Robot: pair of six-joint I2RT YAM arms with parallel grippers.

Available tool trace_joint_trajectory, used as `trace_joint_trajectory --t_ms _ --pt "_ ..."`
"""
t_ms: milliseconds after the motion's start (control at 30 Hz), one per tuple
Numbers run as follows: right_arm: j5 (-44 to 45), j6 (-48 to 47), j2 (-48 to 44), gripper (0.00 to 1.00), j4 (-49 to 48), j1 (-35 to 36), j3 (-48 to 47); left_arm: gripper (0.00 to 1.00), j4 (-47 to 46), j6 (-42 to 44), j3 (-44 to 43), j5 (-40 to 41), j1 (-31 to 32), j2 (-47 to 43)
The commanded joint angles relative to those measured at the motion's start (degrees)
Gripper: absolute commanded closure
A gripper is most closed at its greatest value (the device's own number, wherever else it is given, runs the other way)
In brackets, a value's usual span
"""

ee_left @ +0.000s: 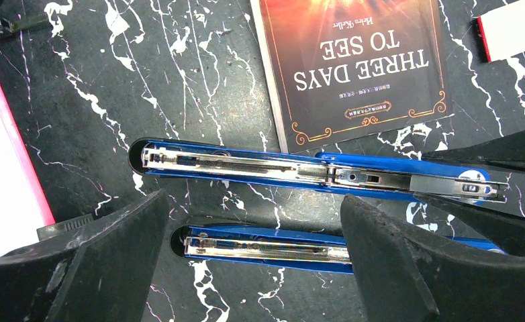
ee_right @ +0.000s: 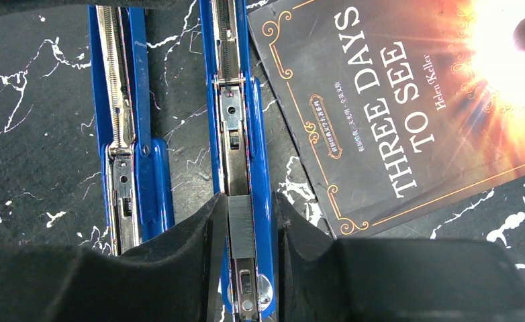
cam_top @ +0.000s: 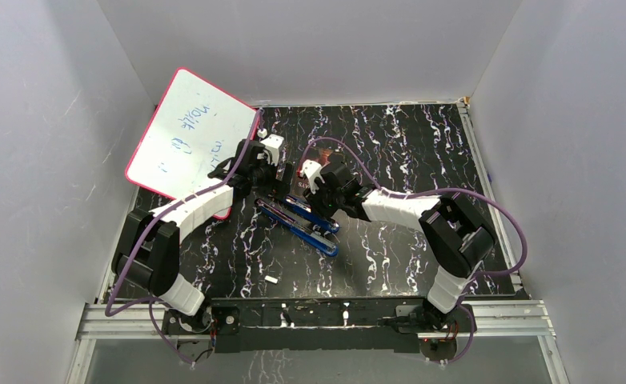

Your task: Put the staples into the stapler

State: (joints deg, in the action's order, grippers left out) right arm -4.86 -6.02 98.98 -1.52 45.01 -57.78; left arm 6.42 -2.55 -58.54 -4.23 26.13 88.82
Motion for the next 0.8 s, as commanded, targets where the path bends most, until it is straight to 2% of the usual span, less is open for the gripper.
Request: trace_joint_trajectory --t_ms 0,267,500,767 --pt "1.1 0.7 0.5 0.63 -2.0 -0.1 -1.6 0.02 -0.3 0.5 0.3 0.5 0.3 -2.0" --pt "3.0 0.8 0.0 0.63 0.0 -0.1 0.0 0.02 -0.4 0.4 0.3 0.5 0.4 -1.9" --pt "-0.7 2.2 -3.0 0.62 -3.0 -0.3 0.1 0.02 -0.3 0.4 0.3 0.5 0.4 -1.9" --pt "-0.8 3.5 -2.8 0.62 -5.5 -0.4 -0.1 0.02 -0.3 0.4 0.3 0.5 0.4 -2.0"
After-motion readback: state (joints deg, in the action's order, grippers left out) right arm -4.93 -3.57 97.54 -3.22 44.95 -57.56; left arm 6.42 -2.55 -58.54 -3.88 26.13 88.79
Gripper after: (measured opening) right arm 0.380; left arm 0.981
